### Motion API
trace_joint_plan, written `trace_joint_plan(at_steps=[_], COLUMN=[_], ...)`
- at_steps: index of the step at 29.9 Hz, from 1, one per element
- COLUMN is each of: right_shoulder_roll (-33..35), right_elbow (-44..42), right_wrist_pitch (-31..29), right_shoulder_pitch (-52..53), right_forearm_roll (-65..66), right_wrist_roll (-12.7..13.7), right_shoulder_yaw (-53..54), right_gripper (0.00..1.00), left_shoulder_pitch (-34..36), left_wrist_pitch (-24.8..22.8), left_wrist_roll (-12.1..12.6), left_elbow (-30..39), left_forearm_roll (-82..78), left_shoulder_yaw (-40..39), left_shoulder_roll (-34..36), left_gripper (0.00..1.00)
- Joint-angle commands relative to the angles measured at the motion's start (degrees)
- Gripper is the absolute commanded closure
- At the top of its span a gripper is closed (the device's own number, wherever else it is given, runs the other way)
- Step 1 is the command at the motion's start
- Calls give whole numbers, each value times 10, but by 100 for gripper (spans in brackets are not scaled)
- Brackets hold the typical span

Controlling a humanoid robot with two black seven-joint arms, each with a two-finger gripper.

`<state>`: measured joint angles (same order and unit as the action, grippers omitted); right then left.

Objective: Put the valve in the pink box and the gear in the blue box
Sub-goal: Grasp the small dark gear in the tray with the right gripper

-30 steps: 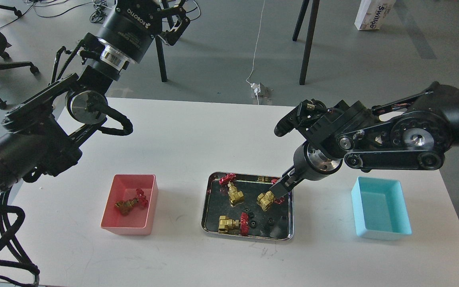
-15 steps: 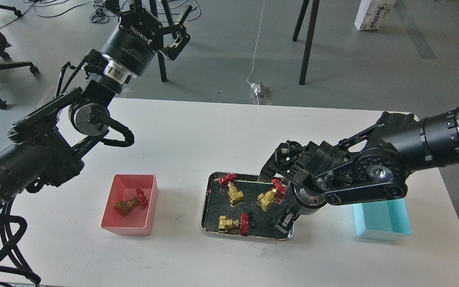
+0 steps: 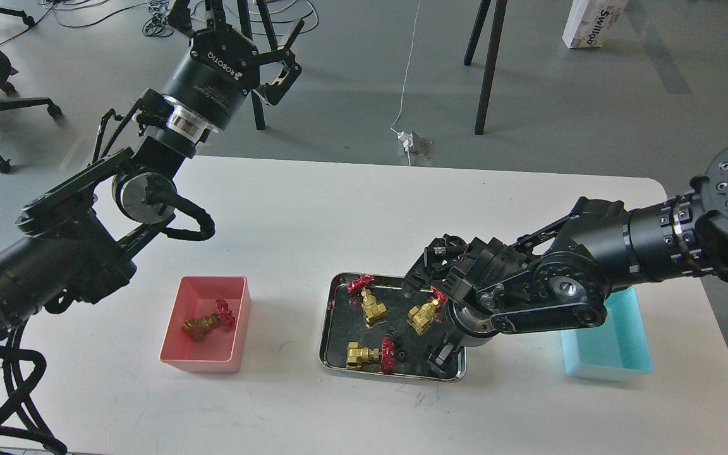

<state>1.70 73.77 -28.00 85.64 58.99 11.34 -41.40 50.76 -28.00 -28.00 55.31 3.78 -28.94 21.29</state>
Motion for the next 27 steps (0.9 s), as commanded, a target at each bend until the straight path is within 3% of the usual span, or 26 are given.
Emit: trace_joint_plan(at_steps=[1,20,27], right_shoulder_roll=[-9,-17,-17], right_elbow=[-12,-54,-57], right_wrist_pitch=[0,0,26], right_shoulder_pitch=[-9,-30,-35], right_forearm_roll=[0,-25,-27], right_wrist_roll=[0,-4,-6], right_shoulder_yaw=[0,4,5], right_gripper=[38,39,39], left_shoulder_pitch=[0,-12,-12], left_wrist_pitch=[0,0,0], left_wrist_roll=[0,0,0], left_elbow=[0,-1,-1], left_forearm_roll=[0,-1,-1], left_shoulder_yaw=[0,-3,-3], left_shoulder_roll=[-1,-1,-1], left_gripper=[3,2,2])
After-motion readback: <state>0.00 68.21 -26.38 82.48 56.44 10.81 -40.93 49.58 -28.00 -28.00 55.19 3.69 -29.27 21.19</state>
